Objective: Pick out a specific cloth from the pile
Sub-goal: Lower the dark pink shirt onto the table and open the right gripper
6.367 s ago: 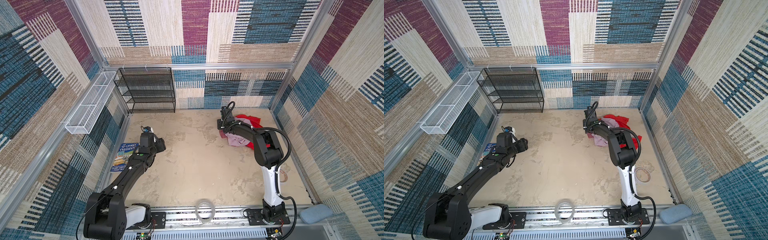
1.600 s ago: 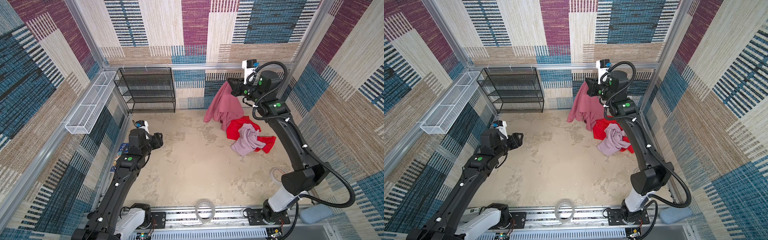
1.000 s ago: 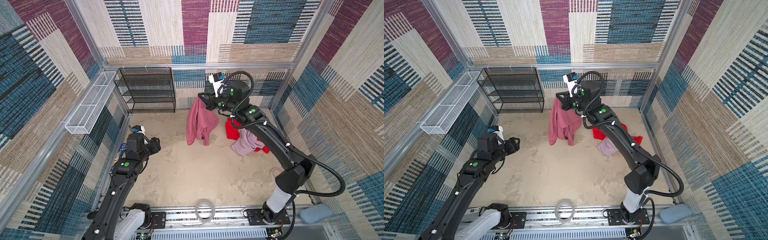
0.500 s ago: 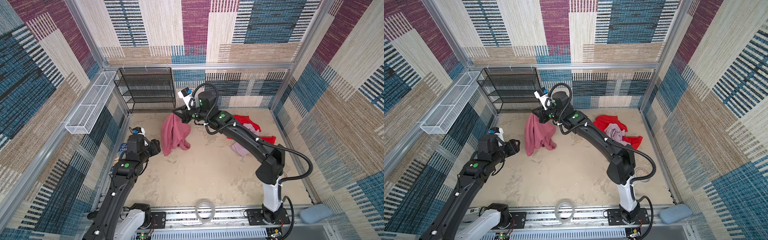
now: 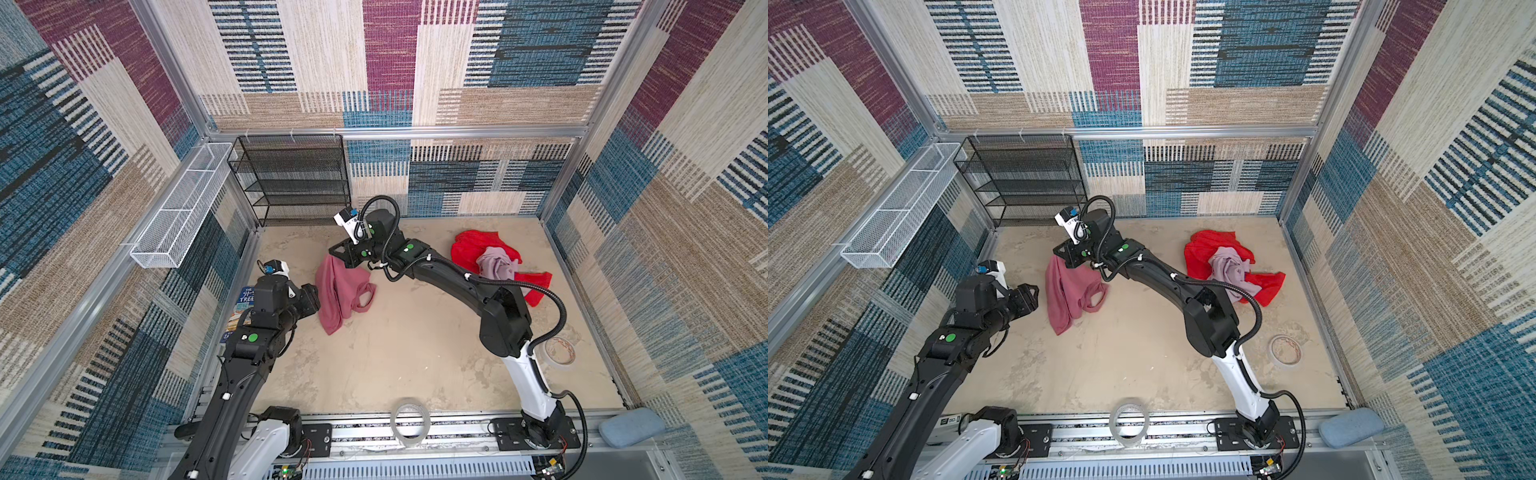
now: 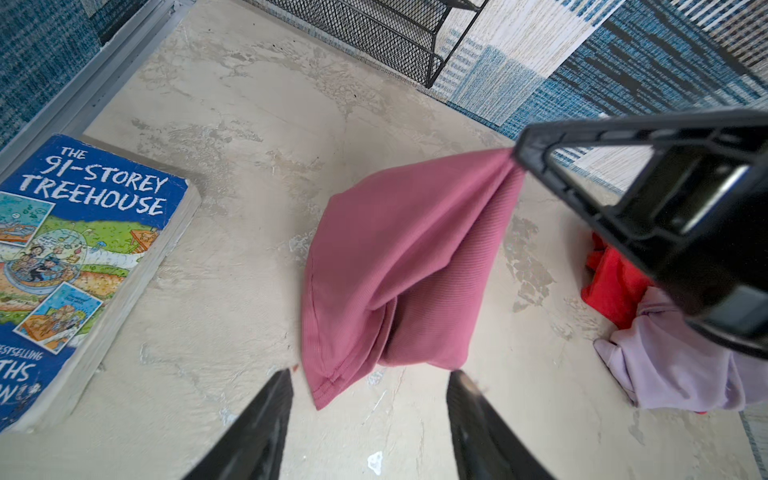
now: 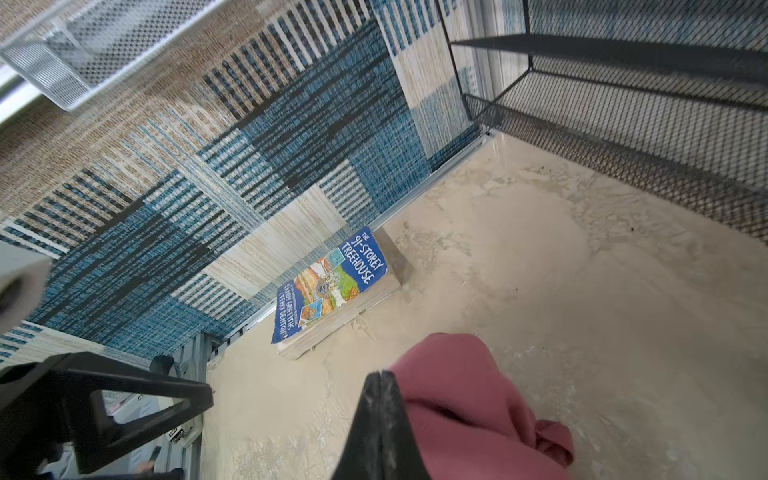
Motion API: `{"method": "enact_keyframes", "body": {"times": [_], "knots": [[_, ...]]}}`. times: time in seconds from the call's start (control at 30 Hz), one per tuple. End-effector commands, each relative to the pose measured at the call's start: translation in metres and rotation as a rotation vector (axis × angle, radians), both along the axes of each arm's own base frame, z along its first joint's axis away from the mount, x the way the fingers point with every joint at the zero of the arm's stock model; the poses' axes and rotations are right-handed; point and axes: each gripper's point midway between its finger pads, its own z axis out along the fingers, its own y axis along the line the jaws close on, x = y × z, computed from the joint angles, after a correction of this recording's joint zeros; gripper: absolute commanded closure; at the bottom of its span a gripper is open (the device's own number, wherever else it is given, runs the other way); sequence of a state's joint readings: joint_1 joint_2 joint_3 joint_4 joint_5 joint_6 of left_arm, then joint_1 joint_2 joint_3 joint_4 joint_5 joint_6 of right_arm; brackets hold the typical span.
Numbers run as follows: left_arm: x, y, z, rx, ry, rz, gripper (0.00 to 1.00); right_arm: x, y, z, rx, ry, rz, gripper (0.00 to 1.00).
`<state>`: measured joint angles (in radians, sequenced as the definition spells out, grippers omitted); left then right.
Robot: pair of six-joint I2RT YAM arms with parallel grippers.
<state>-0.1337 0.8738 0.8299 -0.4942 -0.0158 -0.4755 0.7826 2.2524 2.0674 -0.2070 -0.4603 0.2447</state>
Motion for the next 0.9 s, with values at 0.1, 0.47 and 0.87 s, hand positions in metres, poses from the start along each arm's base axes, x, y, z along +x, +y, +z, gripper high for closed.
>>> {"method": "enact_keyframes", "body": {"times": [0.1,0.47,0.87], "knots": [[0.003,-0.007,-0.007,-0.04,0.017,-0.016,0.37,0.012,0.005,-0.03,0.0,0.018,-0.045,1.0],[0.008,-0.012,-0.029,-0.06,0.078,-0.029,0.38,0.019,-0.006,-0.073,-0.061,0.037,-0.13,0.85],[-0.006,-0.029,-0.097,-0.066,0.264,-0.077,0.41,0.016,-0.069,-0.046,-0.009,0.026,-0.255,0.65]]}}
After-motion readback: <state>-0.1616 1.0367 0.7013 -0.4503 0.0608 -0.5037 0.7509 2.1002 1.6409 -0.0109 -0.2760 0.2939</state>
